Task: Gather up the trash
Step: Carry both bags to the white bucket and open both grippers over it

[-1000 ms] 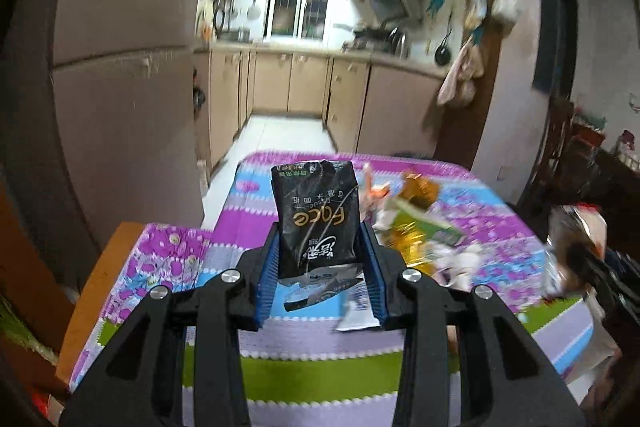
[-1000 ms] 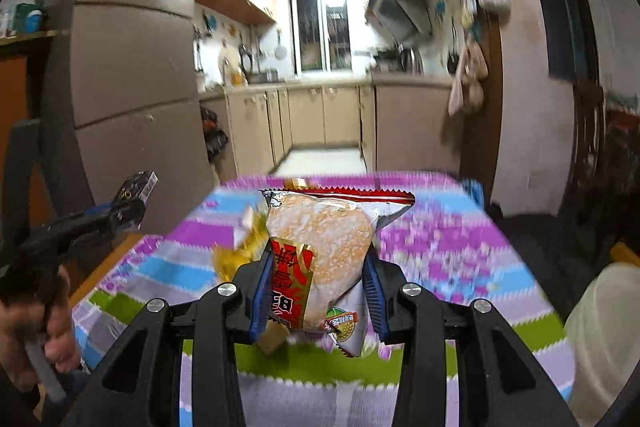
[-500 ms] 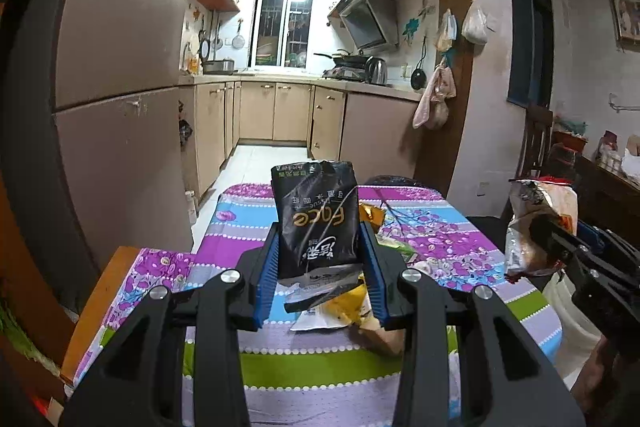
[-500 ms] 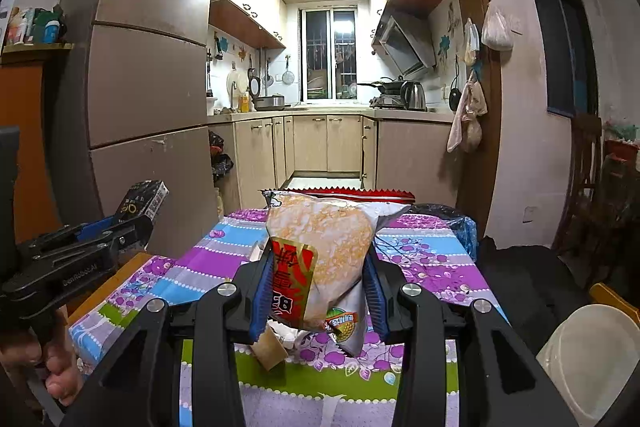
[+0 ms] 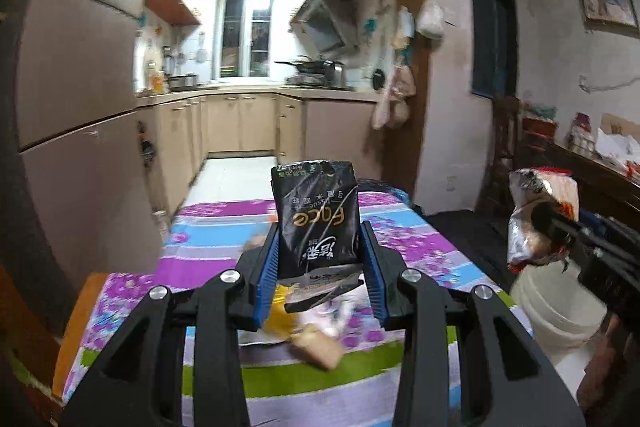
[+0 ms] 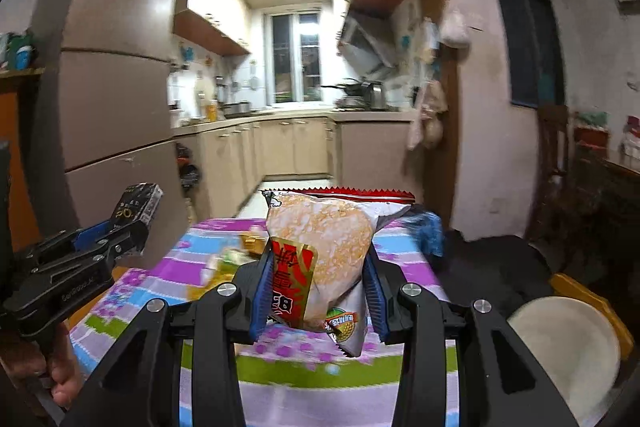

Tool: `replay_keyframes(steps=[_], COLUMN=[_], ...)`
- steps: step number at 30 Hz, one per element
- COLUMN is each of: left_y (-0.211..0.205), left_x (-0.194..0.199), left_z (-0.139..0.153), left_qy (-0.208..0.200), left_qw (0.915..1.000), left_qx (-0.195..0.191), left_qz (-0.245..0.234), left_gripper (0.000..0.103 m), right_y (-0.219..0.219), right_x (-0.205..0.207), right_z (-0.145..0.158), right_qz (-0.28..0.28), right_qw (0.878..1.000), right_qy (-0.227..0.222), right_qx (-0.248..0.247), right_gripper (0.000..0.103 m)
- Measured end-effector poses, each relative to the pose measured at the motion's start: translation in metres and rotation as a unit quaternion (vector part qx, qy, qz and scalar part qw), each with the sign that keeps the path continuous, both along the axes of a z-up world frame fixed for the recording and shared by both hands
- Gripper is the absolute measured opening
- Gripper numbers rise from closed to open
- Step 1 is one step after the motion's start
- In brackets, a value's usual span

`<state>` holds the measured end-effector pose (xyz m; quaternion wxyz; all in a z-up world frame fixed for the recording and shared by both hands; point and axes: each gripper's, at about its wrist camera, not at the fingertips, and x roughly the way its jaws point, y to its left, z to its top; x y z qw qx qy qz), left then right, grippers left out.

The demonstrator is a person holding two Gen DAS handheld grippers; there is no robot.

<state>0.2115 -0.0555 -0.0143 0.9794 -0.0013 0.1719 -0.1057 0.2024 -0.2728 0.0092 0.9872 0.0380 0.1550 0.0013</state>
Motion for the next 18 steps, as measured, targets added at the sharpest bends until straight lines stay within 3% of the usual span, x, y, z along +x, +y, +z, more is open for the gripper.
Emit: replay_keyframes(steps=[6, 10, 13, 18], left_y=[-0.073, -0.136, -0.192, -0.262], left_x=[0.022, 0.032, 0.042, 0.051], left_z=[0.011, 0.01, 0.002, -0.023], left_qy=[0.02, 0.05, 0.092, 0.151], left_qw=[0.9964, 0.9858, 0.9691, 0.9413], left_qx=[0.008, 0.022, 0.037, 0.07], left_qz=[-0.083, -0.159, -0.226, -0.294], left_gripper=[0.037, 0.037, 0.037, 0.037], right_y=[-0.096, -0.163, -0.213, -0.291], right_x=[-0.017, -0.029, -0.036, -0.033], right_z=[0.017, 0.017, 0.011, -0.015], right_qz=[-0.094, -0.15, -0.182, -0.212], right_qw=[0.995, 0.985, 0.976, 0.958], right_qy=[0.039, 0.076, 0.11, 0.185], right_qx=[0.013, 0.032, 0.047, 0.064], right_gripper=[0.041, 0.041, 0.041, 0.041])
